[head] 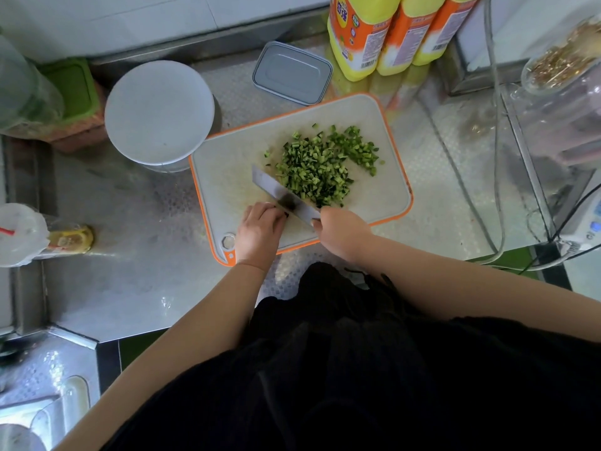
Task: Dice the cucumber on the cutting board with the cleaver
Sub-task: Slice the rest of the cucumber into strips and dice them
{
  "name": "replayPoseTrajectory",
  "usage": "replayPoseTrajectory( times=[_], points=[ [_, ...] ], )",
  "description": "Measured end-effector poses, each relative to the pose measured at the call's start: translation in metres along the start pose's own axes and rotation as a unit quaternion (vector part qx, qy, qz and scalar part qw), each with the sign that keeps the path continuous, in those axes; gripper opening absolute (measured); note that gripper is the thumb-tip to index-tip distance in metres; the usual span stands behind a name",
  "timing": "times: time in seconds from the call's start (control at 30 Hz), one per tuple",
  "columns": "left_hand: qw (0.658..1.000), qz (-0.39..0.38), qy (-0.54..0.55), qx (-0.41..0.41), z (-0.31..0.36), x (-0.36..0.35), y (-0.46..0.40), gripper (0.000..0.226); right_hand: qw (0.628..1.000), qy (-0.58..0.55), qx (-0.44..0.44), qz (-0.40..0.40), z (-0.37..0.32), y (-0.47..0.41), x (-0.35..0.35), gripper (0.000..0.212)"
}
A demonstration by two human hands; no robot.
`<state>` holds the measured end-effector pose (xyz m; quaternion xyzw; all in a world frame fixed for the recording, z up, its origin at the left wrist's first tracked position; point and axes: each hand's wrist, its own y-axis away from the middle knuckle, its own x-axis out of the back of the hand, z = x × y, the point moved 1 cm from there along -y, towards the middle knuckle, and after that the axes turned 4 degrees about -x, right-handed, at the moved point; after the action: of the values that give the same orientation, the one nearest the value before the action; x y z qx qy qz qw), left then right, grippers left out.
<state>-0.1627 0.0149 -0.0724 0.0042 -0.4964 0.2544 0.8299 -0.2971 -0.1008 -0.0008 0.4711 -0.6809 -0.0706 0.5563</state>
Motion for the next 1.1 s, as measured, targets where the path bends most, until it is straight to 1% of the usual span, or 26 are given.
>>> replayPoseTrajectory(
  times=[0.1,0.23,0.3,0.43,0.57,0.67,0.73,0.83,0.97,1.03,1.1],
  points=[
    [1.000,0.003,-0.006,-0.005,0.002,0.001,0.002,0.017,0.999,-0.031,-0.010,0.008,0.005,-0.002,0.003,0.025],
    [1.000,0.011,-0.015,-0.005,0.004,0.007,0.009,0.014,0.999,0.001,0.021,0.041,0.002,0.006,0.005,0.024],
    [1.000,0.005,-0.020,0.007,0.005,0.009,0.012,0.008,0.998,0.029,0.040,0.046,-0.003,0.010,0.005,0.024],
    [0.999,-0.014,-0.014,0.028,0.005,0.008,0.012,0.007,0.995,0.064,0.057,0.045,-0.009,0.013,-0.001,0.020],
    [0.999,-0.027,-0.001,0.033,0.001,0.005,0.010,0.008,0.996,0.073,0.045,0.038,-0.008,0.009,-0.004,0.012],
    [0.999,-0.029,-0.002,0.030,0.000,0.005,0.008,0.009,0.996,0.083,0.028,0.034,-0.010,0.006,-0.008,0.011],
    [0.999,-0.024,-0.002,0.027,-0.001,0.004,0.008,0.015,0.996,0.086,0.022,0.022,-0.011,0.004,-0.011,0.012],
    [1.000,-0.016,-0.002,0.017,-0.002,0.003,0.009,0.025,0.997,0.070,0.026,0.011,-0.008,0.001,-0.010,0.015],
    [1.000,-0.008,-0.017,-0.009,-0.003,0.004,0.009,0.023,1.000,-0.001,0.003,0.005,-0.001,-0.003,-0.006,0.028],
    [1.000,-0.016,-0.017,-0.009,-0.003,0.004,0.009,0.023,1.000,-0.015,-0.008,0.014,0.002,-0.005,-0.005,0.028],
    [1.000,-0.028,-0.007,0.004,-0.001,0.006,0.009,0.024,1.000,-0.005,-0.001,0.026,0.003,-0.004,-0.004,0.025]
  ],
)
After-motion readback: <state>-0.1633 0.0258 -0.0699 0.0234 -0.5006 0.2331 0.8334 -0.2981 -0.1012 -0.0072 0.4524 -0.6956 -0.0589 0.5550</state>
